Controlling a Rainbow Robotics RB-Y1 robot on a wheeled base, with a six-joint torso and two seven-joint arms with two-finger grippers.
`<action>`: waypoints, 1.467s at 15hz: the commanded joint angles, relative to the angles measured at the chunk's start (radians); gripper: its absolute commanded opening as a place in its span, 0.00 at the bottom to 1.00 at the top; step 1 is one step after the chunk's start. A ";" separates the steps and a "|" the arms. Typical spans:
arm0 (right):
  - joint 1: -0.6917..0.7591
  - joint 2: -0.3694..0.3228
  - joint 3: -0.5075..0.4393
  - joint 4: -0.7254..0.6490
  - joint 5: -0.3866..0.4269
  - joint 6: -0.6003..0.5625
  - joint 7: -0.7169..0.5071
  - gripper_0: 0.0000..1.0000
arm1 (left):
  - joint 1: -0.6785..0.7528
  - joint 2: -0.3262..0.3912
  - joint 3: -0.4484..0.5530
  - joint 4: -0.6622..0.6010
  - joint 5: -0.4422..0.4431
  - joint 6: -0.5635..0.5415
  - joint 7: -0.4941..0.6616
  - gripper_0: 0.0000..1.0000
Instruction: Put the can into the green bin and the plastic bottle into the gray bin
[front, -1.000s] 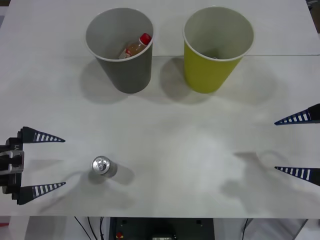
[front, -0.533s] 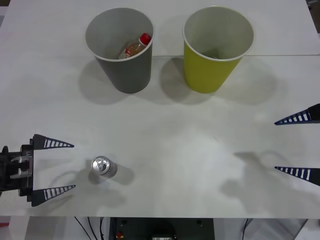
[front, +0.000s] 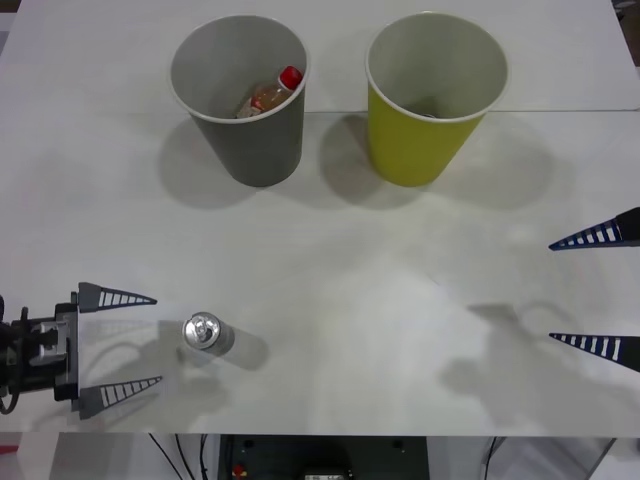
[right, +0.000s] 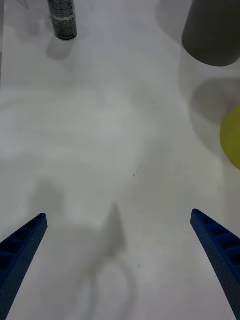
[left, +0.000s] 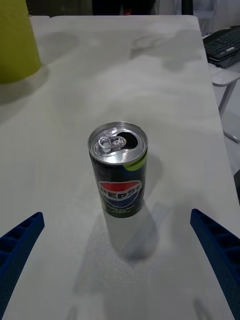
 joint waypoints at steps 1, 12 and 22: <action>0.000 0.000 0.000 0.000 0.000 0.000 0.000 1.00 | -0.023 -0.049 0.001 0.071 0.002 -0.027 -0.028 1.00; 0.000 0.000 0.000 0.000 0.000 0.000 0.000 1.00 | -0.123 -0.193 0.001 0.255 -0.017 -0.079 -0.113 1.00; 0.000 0.000 0.000 0.000 0.000 0.000 0.000 1.00 | -0.166 -0.302 0.001 0.289 -0.037 -0.054 -0.117 1.00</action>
